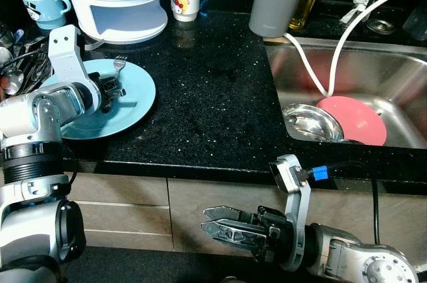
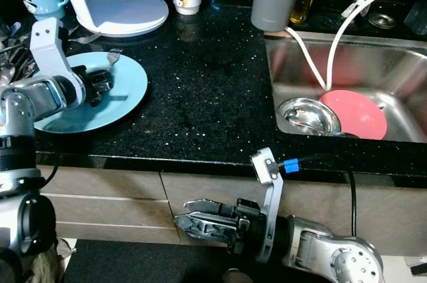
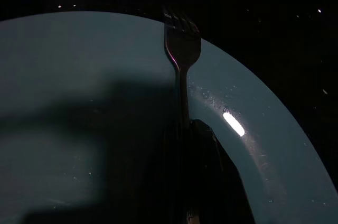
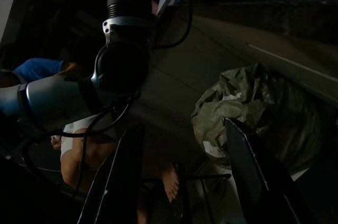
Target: Kitchen organization
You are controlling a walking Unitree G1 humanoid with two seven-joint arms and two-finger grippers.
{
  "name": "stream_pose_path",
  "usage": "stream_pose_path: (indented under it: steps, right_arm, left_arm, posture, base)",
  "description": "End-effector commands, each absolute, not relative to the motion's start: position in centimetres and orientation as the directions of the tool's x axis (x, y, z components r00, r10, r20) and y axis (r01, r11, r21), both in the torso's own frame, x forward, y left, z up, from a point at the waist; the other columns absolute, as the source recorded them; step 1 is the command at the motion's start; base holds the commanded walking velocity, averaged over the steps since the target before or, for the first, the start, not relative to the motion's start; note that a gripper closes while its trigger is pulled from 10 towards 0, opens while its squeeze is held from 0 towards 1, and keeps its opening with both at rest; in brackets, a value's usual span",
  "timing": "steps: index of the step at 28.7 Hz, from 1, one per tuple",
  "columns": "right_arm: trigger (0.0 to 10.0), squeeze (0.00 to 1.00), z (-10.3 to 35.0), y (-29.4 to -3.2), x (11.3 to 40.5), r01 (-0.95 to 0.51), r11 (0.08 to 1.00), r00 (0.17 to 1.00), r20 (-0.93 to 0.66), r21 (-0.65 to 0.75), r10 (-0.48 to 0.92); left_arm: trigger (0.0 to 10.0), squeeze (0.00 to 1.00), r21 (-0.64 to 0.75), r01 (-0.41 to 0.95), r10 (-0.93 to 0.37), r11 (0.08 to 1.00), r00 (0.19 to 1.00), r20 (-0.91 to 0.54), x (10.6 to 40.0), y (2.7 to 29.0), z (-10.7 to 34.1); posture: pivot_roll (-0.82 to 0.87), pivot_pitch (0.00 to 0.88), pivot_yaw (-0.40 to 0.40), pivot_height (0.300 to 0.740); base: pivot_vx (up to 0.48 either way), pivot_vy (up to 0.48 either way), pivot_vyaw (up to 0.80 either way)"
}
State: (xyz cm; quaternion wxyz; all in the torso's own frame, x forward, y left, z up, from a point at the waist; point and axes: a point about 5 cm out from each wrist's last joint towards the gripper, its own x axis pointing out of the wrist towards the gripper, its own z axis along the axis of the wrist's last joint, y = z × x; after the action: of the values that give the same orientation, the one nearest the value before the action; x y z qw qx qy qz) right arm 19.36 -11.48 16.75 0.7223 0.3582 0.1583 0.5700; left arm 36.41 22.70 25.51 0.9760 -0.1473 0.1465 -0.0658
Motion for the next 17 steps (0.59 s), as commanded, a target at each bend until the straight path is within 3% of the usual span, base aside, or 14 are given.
stream_pose_path:
  steps: [1, 2, 7, 8, 11, 15, 17]
  right_arm:
    - [10.0, 0.00, 16.5, -11.6, 19.4, -0.701, 0.097, 0.299, 0.168, 0.707, 0.939]
    - [10.0, 0.00, 16.5, -11.6, 19.4, -0.701, 0.097, 0.299, 0.168, 0.707, 0.939]
    - [10.0, 0.00, 16.4, -11.5, 19.5, -0.701, 0.094, 0.299, 0.172, 0.706, 0.939]
    - [10.0, 0.00, 16.4, -11.5, 19.5, -0.701, 0.094, 0.299, 0.172, 0.706, 0.939]
    - [10.0, 0.00, 16.3, -11.4, 19.6, -0.702, 0.093, 0.299, 0.173, 0.706, 0.938]
    - [10.0, 0.00, 16.3, -11.4, 19.6, -0.700, 0.091, 0.301, 0.176, 0.709, 0.937]
    - [10.0, 0.00, 16.2, -11.3, 19.6, -0.699, 0.088, 0.304, 0.183, 0.710, 0.935]
  left_arm:
    - [0.0, 0.00, -0.307, 0.026, -0.133, 0.951, 0.933, -0.333, 36.4, 22.9, 23.8]
    - [0.0, 0.00, -0.304, 0.048, -0.114, 0.951, 0.973, -0.202, 36.3, 22.9, 26.7]
    - [0.0, 0.00, -0.291, 0.163, -0.152, 0.943, 0.986, 0.062, 35.0, 20.8, 32.2]
    - [0.0, 0.00, -0.291, 0.163, -0.152, 0.943, 0.986, 0.062, 35.0, 20.8, 32.2]
    - [0.0, 0.00, -0.291, 0.280, -0.212, 0.915, 0.947, 0.242, 33.6, 18.9, 35.2]
    - [0.0, 0.00, -0.286, 0.331, -0.243, 0.899, 0.922, 0.301, 33.0, 18.1, 35.9]
    - [0.0, 0.00, -0.292, 0.436, -0.317, 0.851, 0.870, 0.377, 32.0, 16.9, 36.2]
  posture:
    - [0.03, 0.158, -0.039, 0.740]
    - [0.03, 0.149, -0.040, 0.740]
    - [0.02, 0.133, -0.036, 0.740]
    - [0.02, 0.133, -0.036, 0.740]
    - [0.03, 0.124, -0.034, 0.740]
    - [0.03, 0.117, -0.034, 0.740]
    - [0.04, 0.100, -0.033, 0.740]
  base:
    - [0.000, 0.000, 0.00]
    - [0.000, 0.000, 0.00]
    - [0.000, 0.000, 0.00]
    - [0.000, 0.000, 0.00]
    - [0.000, 0.000, 0.00]
    - [0.000, 0.000, 0.00]
    - [0.000, 0.000, 0.00]
